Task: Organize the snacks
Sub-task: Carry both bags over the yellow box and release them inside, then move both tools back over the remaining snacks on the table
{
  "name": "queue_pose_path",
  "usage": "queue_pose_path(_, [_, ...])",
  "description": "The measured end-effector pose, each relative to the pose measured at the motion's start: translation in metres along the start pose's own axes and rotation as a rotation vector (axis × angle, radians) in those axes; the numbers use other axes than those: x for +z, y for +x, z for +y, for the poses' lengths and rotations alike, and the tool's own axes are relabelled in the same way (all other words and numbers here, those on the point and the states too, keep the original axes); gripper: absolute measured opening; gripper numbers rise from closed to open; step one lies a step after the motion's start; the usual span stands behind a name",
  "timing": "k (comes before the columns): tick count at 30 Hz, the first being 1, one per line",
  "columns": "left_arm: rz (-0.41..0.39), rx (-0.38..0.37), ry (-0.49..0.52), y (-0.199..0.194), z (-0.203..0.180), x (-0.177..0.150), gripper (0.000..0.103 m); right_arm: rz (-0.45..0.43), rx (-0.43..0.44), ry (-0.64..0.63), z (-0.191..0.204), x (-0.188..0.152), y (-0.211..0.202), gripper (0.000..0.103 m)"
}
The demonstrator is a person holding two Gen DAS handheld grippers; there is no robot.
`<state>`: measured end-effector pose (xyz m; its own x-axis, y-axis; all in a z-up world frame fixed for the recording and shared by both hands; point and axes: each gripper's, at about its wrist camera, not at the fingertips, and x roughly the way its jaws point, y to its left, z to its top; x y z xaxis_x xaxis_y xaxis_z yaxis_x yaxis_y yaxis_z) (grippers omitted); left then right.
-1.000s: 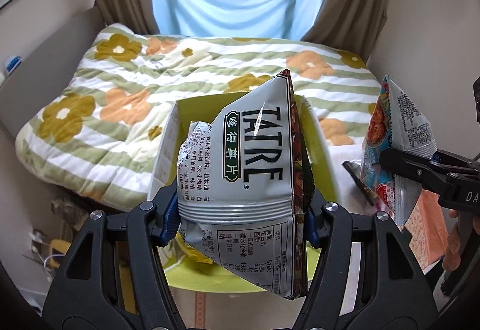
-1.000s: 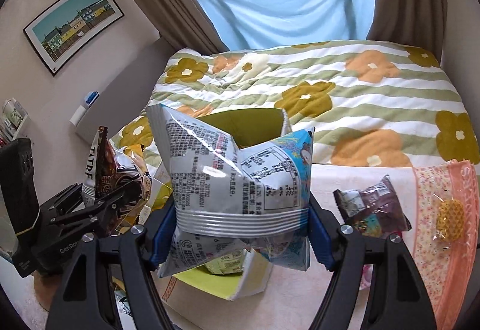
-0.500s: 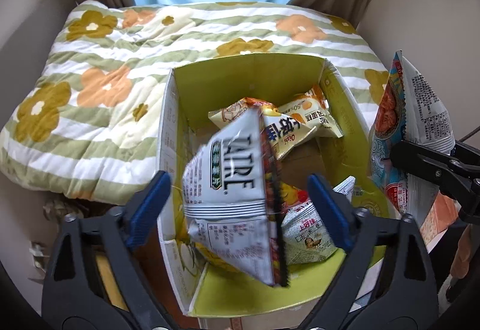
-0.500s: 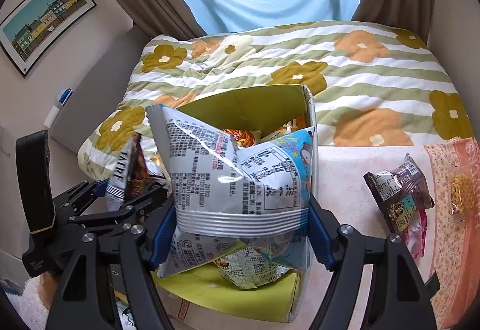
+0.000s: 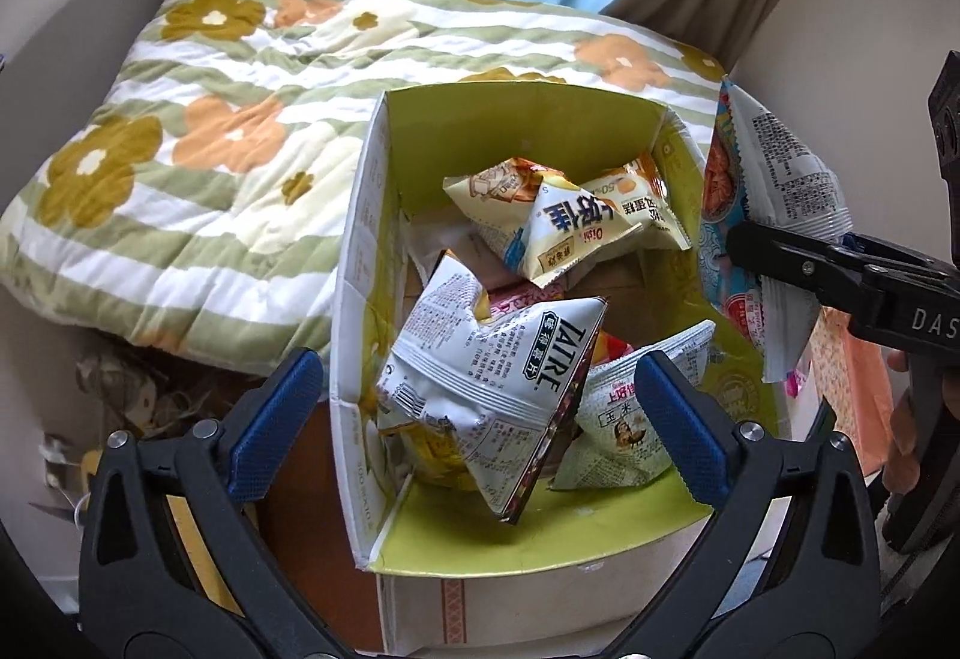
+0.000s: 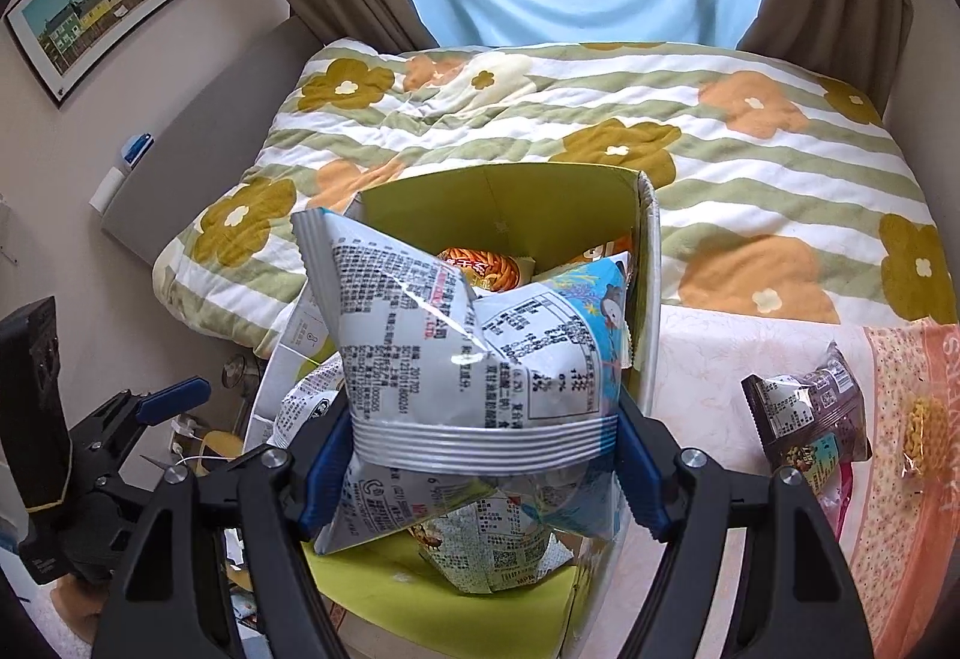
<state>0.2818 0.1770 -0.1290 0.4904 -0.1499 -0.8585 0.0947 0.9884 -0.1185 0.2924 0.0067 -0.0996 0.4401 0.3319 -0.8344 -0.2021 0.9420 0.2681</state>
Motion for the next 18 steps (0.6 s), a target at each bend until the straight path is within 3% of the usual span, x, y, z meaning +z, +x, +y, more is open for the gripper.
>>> queue_pose_path(4, [-0.005, 0.007, 0.007, -0.003, 0.002, 0.002, 0.103, 0.002, -0.025, -0.02, 0.007, 0.002, 0.008, 0.074])
queue_pose_path(6, [-0.013, 0.005, 0.006, -0.005, 0.004, 0.002, 0.103, -0.004, -0.036, -0.025, 0.009, 0.002, 0.008, 0.082])
queue_pose_path(9, [-0.016, 0.007, 0.0, -0.007, 0.006, 0.001, 0.103, -0.029, -0.061, -0.028, 0.009, 0.002, 0.007, 0.087])
queue_pose_path(18, [-0.009, -0.012, -0.005, -0.009, 0.012, -0.005, 0.103, -0.084, -0.079, 0.003, 0.007, -0.008, -0.008, 0.088])
